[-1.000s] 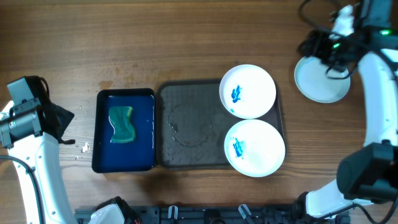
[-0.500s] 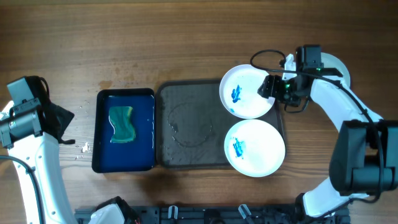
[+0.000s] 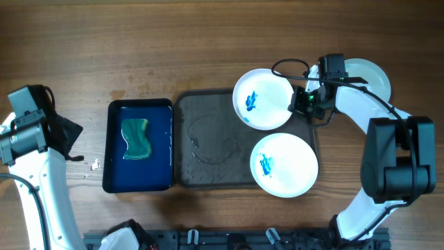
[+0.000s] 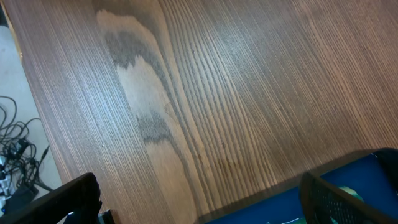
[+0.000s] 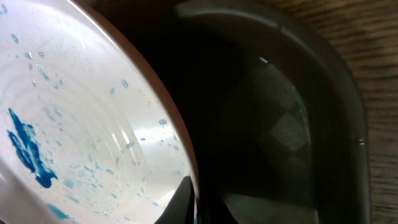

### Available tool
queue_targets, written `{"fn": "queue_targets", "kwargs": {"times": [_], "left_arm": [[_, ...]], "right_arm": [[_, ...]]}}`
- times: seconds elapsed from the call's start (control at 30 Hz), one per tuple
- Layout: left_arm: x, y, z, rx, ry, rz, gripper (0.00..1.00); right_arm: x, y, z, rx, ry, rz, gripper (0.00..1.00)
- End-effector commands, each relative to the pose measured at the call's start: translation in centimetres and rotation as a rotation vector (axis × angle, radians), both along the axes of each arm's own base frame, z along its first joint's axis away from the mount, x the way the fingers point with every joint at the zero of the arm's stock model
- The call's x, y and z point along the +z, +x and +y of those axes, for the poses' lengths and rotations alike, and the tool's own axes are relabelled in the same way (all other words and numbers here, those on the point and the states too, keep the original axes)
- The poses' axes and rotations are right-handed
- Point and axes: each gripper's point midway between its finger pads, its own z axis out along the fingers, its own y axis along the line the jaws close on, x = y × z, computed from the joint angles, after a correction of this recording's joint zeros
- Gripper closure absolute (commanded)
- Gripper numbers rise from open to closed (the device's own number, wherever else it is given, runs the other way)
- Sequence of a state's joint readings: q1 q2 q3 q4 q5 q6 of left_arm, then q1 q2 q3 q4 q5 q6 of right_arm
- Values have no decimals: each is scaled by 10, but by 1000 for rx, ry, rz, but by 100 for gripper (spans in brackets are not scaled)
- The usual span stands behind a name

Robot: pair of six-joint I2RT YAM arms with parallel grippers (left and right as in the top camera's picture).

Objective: Clean dirty plates on tray and stack at the side

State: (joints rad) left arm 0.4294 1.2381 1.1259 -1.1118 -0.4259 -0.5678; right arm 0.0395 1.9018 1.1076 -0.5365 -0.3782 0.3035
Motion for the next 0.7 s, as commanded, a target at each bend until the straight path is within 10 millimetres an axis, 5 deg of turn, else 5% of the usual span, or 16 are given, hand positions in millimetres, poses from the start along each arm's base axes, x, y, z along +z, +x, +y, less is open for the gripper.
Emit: {"fn": "queue_targets", "kwargs": {"times": [0.0,0.3,0.67], "left_arm": [[3,-1,4,29,14,-8,0],[3,-1,4,29,14,-8,0],[1,9,-2,11,-28,-56,0]], "right_arm": [[-14,-13,7,14,-11,59,95],[-13,-32,62,191,-23,56,96],[-14,-38,68,216,-26,65,95]]}}
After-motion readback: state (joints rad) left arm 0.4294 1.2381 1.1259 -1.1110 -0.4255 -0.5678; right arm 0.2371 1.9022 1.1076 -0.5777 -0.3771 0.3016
